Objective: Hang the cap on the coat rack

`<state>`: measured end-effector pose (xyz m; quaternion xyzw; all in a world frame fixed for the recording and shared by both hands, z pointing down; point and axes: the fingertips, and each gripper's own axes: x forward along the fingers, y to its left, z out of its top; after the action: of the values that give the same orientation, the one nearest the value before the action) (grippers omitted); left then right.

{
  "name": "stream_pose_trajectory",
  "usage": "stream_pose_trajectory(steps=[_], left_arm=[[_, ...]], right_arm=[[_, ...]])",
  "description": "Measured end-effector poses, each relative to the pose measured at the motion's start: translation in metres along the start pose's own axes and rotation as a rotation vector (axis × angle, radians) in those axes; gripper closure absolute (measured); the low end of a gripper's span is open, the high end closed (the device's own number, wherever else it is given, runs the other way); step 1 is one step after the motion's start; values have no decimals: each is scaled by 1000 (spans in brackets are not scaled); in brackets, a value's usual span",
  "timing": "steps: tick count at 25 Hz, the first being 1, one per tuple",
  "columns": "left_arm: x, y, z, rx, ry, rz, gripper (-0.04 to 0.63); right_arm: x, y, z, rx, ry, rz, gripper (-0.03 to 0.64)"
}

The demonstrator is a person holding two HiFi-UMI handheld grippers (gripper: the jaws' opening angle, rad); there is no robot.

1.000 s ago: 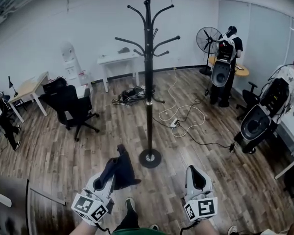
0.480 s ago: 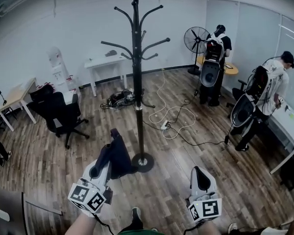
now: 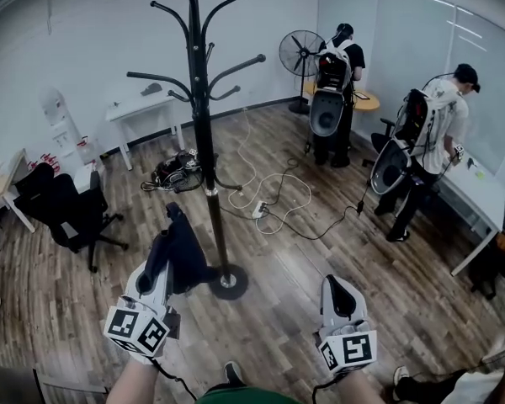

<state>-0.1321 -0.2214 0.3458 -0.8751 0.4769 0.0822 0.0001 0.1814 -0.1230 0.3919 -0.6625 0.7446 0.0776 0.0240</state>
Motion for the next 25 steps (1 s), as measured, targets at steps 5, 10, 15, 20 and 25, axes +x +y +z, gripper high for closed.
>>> stream_pose_trajectory(steps=[5, 10, 15, 20, 25], left_arm=[[52, 27, 7, 26, -28, -52, 572], [97, 51, 18, 48, -55, -76, 572], [138, 69, 34, 87, -80, -77, 572], [171, 80, 38, 111, -80, -20, 572], [195, 79, 42, 157, -72, 51, 572]], right_arm=[[35, -3, -5, -18, 13, -58, 614], [65, 0, -12, -31, 35, -98, 614], [92, 7, -17, -32, 38, -100, 614], [109, -2, -27, -16, 48, -82, 614], [126, -24, -30, 1, 49, -42, 614]])
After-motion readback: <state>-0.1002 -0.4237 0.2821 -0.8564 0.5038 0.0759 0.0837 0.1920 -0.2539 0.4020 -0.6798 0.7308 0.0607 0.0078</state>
